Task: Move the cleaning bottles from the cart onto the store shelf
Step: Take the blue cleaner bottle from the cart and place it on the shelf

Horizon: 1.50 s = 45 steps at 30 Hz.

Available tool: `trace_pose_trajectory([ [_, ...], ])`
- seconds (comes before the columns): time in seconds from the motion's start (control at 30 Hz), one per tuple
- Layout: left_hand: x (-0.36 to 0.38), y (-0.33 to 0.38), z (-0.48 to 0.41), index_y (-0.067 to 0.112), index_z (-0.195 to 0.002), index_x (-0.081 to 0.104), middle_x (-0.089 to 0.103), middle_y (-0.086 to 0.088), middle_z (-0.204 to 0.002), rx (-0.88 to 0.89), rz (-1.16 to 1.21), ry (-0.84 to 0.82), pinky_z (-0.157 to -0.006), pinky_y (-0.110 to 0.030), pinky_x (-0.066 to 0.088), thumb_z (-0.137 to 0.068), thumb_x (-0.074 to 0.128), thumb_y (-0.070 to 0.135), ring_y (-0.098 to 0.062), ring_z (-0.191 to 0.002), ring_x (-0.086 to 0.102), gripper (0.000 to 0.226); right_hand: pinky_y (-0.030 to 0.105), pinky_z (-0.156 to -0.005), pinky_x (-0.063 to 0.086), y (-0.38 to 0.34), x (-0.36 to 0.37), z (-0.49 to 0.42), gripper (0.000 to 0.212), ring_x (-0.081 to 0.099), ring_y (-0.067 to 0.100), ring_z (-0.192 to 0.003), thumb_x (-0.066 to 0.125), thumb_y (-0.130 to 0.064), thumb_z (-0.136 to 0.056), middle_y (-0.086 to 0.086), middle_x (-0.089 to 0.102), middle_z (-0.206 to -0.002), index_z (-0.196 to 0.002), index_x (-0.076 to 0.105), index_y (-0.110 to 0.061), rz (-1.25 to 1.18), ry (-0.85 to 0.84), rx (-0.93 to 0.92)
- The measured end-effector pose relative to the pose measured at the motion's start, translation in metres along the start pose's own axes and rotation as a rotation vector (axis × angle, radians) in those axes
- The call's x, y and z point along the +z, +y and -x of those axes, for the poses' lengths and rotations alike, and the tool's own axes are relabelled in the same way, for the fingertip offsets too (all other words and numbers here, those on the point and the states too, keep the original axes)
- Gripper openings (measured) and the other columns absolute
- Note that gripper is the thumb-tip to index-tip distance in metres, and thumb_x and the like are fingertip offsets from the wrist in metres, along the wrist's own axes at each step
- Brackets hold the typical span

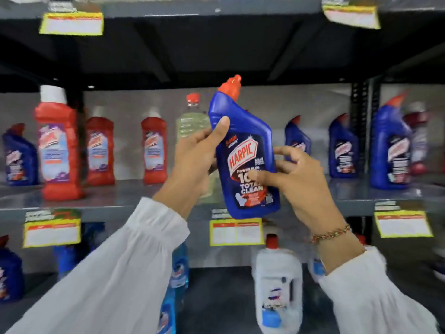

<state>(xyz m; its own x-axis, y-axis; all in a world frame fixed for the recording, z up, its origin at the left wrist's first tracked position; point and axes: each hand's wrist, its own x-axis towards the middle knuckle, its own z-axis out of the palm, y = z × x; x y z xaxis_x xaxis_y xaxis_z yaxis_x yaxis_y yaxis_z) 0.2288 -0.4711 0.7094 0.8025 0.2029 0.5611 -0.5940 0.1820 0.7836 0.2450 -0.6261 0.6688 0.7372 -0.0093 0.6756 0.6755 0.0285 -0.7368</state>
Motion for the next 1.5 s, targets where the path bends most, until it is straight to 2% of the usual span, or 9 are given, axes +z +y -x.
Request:
trace_pose_trajectory([
  [0.3, 0.136, -0.057, -0.062, 0.017, -0.072, 0.065, 0.069, 0.009, -0.051, -0.073, 0.113, -0.166, -0.044, -0.015, 0.049, -0.082, 0.068, 0.026, -0.006, -0.046, 0.063, 0.014, 0.037, -0.077, 0.057, 0.035, -0.119, -0.064, 0.039, 0.07, 0.008, -0.073, 0.081, 0.001, -0.063, -0.011, 0.073, -0.08, -0.087, 0.065, -0.025, -0.004, 0.184, -0.01],
  [0.4, 0.17, -0.074, -0.07, 0.015, -0.074, 0.064, 0.068, 0.009, -0.048, -0.112, 0.126, -0.19, -0.041, -0.015, 0.048, -0.083, 0.068, 0.023, -0.004, -0.042, 0.062, 0.013, 0.029, -0.073, 0.055, 0.045, -0.147, -0.077, 0.049, 0.068, 0.003, -0.074, 0.078, 0.005, -0.066, -0.011, 0.069, -0.084, -0.105, 0.061, -0.021, -0.028, 0.21, 0.019],
  [0.5, 0.193, -0.088, -0.076, 0.012, -0.082, 0.065, 0.067, 0.01, -0.047, -0.164, 0.139, -0.191, -0.038, -0.014, 0.047, -0.083, 0.068, 0.021, -0.003, -0.04, 0.062, 0.009, 0.023, -0.068, 0.055, 0.058, -0.168, -0.085, 0.046, 0.068, 0.0, -0.073, 0.076, 0.007, -0.068, -0.01, 0.069, -0.085, -0.089, 0.061, -0.03, -0.036, 0.203, 0.053],
  [0.7, 0.212, -0.111, -0.082, 0.019, -0.08, 0.067, 0.071, 0.005, -0.06, -0.161, 0.099, -0.183, -0.044, -0.021, 0.052, -0.08, 0.071, 0.023, -0.007, -0.048, 0.066, 0.005, 0.04, -0.082, 0.056, 0.079, -0.191, -0.092, 0.058, 0.069, 0.025, -0.096, 0.076, 0.005, -0.069, 0.012, 0.071, -0.107, -0.122, 0.059, -0.011, -0.051, 0.208, 0.128],
  [1.0, 0.209, -0.125, -0.077, 0.02, -0.093, 0.068, 0.069, 0.006, -0.077, -0.072, 0.016, -0.145, -0.047, -0.016, 0.052, -0.085, 0.065, 0.022, -0.002, -0.053, 0.066, 0.009, 0.041, -0.09, 0.056, 0.082, -0.183, -0.087, 0.053, 0.068, 0.019, -0.101, 0.077, -0.011, -0.073, 0.006, 0.069, -0.116, -0.122, 0.057, -0.016, 0.224, 0.248, 0.084],
  [1.13, 0.182, -0.127, -0.067, 0.01, -0.113, 0.062, 0.068, 0.001, -0.088, -0.011, -0.084, -0.044, -0.063, -0.02, 0.056, -0.087, 0.062, 0.019, -0.007, -0.069, 0.064, 0.027, 0.017, -0.102, 0.035, 0.075, -0.145, -0.06, 0.049, 0.052, 0.023, -0.122, 0.07, -0.003, -0.076, 0.01, 0.057, -0.129, -0.122, 0.057, -0.008, 0.589, 0.485, -0.252],
  [1.2, 0.149, -0.124, -0.057, 0.019, -0.104, 0.061, 0.067, -0.001, -0.09, 0.13, -0.14, 0.056, -0.077, -0.027, 0.056, -0.087, 0.061, 0.019, -0.012, -0.079, 0.065, 0.018, 0.021, -0.105, 0.033, 0.077, -0.112, -0.046, 0.035, 0.051, 0.029, -0.123, 0.065, 0.002, -0.077, 0.016, 0.06, -0.124, -0.112, 0.063, -0.003, 0.62, 0.478, -0.474],
  [1.37, 0.01, -0.095, 0.007, 0.033, -0.093, 0.057, 0.068, 0.006, -0.083, 0.525, -0.362, 0.399, -0.074, -0.021, 0.051, -0.086, 0.061, 0.013, -0.015, -0.078, 0.066, 0.022, 0.026, -0.111, 0.029, 0.099, 0.015, -0.001, 0.019, 0.05, 0.036, -0.124, 0.055, 0.004, -0.079, 0.018, 0.068, -0.11, -0.092, 0.069, -0.001, 0.479, 0.185, -0.678],
  [1.5, -0.143, -0.079, 0.083, 0.035, -0.092, 0.058, 0.069, -0.003, -0.083, 0.612, -0.628, 0.691, -0.07, -0.03, 0.054, -0.086, 0.058, 0.02, -0.021, -0.071, 0.068, 0.016, 0.036, -0.11, 0.034, 0.115, 0.152, 0.084, 0.022, 0.048, 0.034, -0.126, 0.05, -0.003, -0.082, 0.014, 0.07, -0.108, -0.087, 0.071, -0.004, 0.33, -0.228, -0.692],
])
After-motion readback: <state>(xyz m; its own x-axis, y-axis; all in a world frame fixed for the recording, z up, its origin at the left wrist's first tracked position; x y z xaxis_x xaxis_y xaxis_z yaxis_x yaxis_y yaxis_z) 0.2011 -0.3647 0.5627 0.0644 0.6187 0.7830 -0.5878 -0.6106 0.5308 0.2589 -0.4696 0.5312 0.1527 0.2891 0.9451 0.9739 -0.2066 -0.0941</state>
